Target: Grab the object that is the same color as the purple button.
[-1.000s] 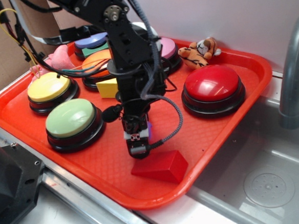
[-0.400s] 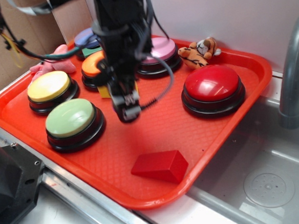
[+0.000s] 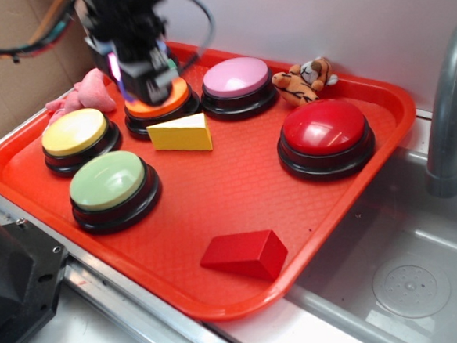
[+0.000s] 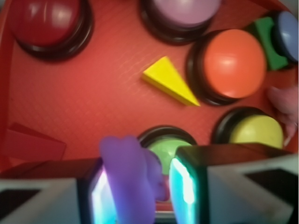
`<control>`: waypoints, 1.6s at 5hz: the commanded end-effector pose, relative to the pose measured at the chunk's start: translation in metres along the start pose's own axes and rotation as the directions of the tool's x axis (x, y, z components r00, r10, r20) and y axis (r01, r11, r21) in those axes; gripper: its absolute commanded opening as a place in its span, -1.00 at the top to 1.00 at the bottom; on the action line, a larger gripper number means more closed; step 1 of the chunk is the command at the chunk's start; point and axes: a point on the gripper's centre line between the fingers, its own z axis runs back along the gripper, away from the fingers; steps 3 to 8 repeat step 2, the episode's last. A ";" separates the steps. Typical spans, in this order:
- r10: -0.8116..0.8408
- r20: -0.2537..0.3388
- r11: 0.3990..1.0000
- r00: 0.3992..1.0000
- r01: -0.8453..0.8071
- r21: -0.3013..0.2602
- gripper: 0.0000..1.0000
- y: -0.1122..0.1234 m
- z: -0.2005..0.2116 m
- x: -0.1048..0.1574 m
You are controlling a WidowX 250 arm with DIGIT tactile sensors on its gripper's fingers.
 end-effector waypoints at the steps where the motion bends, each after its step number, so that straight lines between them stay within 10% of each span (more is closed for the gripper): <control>1: 0.115 0.122 0.993 0.986 -0.112 -0.029 1.00 0.037 0.052 -0.002; 8: 0.096 0.111 0.995 0.989 -0.099 0.017 1.00 0.040 0.052 -0.003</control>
